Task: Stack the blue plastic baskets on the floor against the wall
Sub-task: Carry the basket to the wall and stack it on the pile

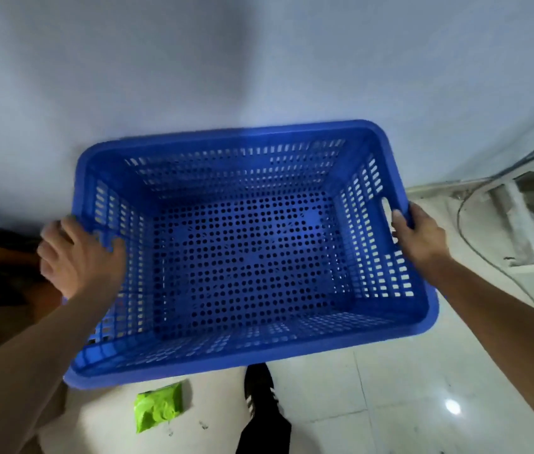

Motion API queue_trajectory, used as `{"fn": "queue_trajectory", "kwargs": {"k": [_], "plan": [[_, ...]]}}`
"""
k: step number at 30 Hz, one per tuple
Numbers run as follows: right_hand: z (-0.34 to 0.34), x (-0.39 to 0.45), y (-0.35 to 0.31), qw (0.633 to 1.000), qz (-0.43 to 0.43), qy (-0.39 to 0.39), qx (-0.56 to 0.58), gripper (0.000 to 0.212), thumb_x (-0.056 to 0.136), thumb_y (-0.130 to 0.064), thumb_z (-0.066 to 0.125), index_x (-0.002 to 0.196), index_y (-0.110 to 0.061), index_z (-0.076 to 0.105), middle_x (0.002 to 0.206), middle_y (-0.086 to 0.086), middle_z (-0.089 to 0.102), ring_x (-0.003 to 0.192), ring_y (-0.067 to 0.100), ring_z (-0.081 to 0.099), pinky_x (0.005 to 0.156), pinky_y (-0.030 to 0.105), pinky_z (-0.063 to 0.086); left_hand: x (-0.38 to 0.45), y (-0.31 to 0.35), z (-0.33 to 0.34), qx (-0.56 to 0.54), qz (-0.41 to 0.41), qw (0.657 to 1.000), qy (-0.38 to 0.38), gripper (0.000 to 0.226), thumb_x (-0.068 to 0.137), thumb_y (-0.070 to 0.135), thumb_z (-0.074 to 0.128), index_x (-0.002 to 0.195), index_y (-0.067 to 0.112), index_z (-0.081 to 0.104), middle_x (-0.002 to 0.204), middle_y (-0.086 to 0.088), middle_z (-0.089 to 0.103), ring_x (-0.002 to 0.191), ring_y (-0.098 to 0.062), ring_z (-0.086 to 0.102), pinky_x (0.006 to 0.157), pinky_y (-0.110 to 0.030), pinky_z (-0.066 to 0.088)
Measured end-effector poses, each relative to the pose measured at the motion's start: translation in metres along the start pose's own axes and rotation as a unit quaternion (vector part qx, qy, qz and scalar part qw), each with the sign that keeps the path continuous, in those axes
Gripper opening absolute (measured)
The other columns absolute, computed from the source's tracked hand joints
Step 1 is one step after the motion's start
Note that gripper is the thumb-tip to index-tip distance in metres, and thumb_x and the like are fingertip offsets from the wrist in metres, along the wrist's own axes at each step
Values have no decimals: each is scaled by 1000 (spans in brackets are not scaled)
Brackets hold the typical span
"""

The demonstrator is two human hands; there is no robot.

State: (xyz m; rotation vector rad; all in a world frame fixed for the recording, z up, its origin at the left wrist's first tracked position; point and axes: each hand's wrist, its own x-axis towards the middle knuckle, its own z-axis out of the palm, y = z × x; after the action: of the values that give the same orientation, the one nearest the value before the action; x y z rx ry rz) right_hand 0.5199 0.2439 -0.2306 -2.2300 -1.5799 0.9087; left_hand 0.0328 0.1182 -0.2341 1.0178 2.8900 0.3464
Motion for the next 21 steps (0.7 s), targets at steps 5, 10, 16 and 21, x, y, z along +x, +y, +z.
{"fn": "queue_trajectory", "kwargs": {"k": [5,10,16,21], "plan": [[-24,-63,69,977,76,-25,200,49,95,-61,42,132,-37,63,122,-11,69,116,14,61,108,35,43,-85,57,12,36,91,992,-85,59,88,25,70,132,-7,46,139,-36,46,126,-57,45,103,-65,39],[-50,-173,207,952,205,1,228,28,99,-46,49,110,-31,69,119,4,74,103,26,66,93,31,48,-199,159,18,39,339,910,-236,46,102,22,60,143,5,48,150,-22,42,121,-44,52,97,-57,50],[-126,-313,376,911,284,100,281,26,99,-31,53,112,-20,73,106,4,73,87,19,61,68,20,45,-409,293,-11,-61,456,870,-178,34,93,17,57,124,2,55,123,-24,62,108,-47,59,79,-57,51],[-184,-473,533,884,361,154,254,27,101,-26,45,92,-19,70,103,3,69,100,23,61,87,27,41,-658,339,-9,21,638,716,-284,29,92,10,65,118,-3,66,116,-29,69,107,-48,63,94,-49,47]]}}
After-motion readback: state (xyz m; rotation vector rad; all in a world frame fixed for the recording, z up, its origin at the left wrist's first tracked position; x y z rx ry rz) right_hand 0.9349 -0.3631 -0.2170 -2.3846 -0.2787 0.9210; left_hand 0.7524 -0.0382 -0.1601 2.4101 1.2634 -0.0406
